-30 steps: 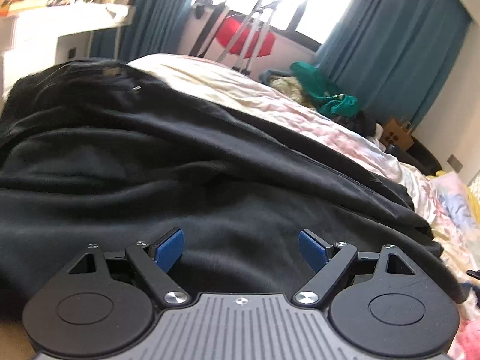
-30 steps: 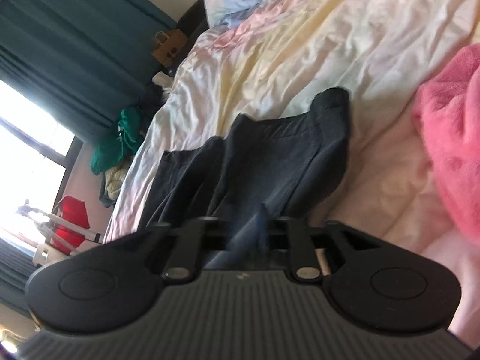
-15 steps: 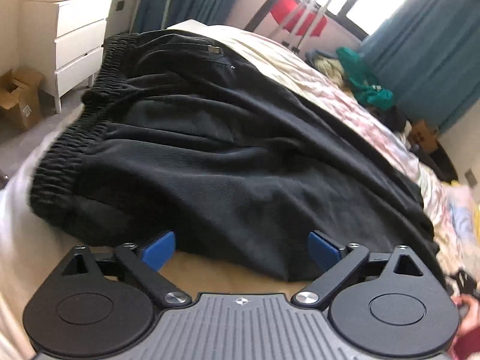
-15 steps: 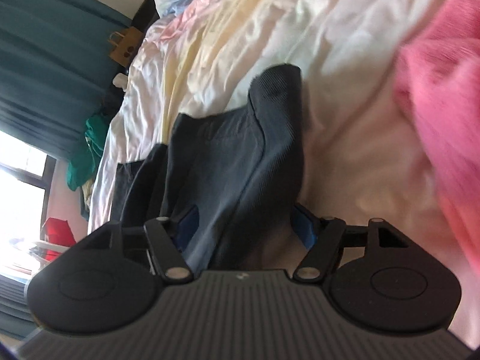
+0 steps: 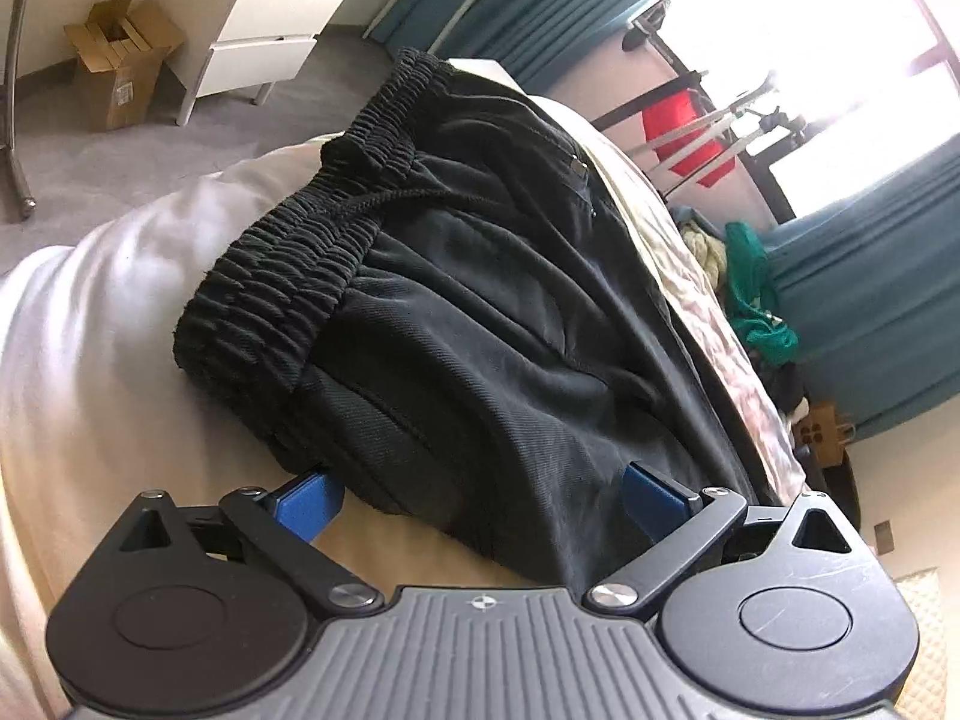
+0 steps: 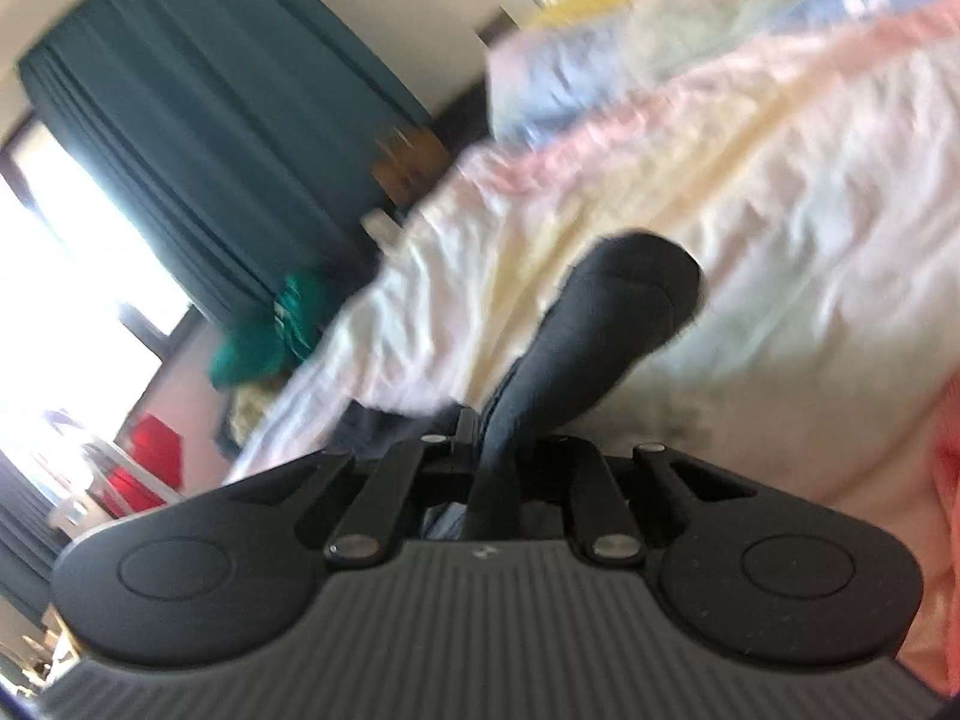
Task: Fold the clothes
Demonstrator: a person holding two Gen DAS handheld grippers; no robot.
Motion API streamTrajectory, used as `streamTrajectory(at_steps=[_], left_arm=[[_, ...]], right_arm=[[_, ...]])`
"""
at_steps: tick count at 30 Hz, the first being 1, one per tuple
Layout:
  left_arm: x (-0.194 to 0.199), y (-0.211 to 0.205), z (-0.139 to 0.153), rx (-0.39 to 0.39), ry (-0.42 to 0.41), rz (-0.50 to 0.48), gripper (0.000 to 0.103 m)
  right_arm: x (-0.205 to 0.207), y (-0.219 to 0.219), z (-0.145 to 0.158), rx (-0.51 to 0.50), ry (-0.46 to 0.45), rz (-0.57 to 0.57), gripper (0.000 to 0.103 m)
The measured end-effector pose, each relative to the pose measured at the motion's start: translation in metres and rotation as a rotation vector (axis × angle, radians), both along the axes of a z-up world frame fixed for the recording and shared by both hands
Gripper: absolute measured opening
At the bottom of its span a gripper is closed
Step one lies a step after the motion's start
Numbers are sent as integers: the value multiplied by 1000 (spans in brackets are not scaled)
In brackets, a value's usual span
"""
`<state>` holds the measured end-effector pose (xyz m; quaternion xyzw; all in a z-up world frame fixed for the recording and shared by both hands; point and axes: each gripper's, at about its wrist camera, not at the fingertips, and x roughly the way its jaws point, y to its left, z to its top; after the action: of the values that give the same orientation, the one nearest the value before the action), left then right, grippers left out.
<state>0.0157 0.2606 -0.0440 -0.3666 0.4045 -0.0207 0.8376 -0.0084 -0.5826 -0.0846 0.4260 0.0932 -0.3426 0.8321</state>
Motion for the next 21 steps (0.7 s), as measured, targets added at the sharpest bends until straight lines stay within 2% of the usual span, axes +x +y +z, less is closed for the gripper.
streamTrajectory(at_steps=[1,7,13,16,21], left_arm=[[0,-1,1,2,-1,-3,100],[-1,3,-1,-22,-8,19,100],[-2,2,-2,-25,26,28,100],[-4,1,-3,-31,47,38,100],[0,-3,-7,14,93,50,98]], right_arm=[[-1,1,5,-25,-23,2,12],[-2,-14,-31,100,119,2,12],[-3,-9,-23,77,129,29,12],[-5,-11,-22,101,122,33,12],[-10,-10,-18,102,104,39,13]])
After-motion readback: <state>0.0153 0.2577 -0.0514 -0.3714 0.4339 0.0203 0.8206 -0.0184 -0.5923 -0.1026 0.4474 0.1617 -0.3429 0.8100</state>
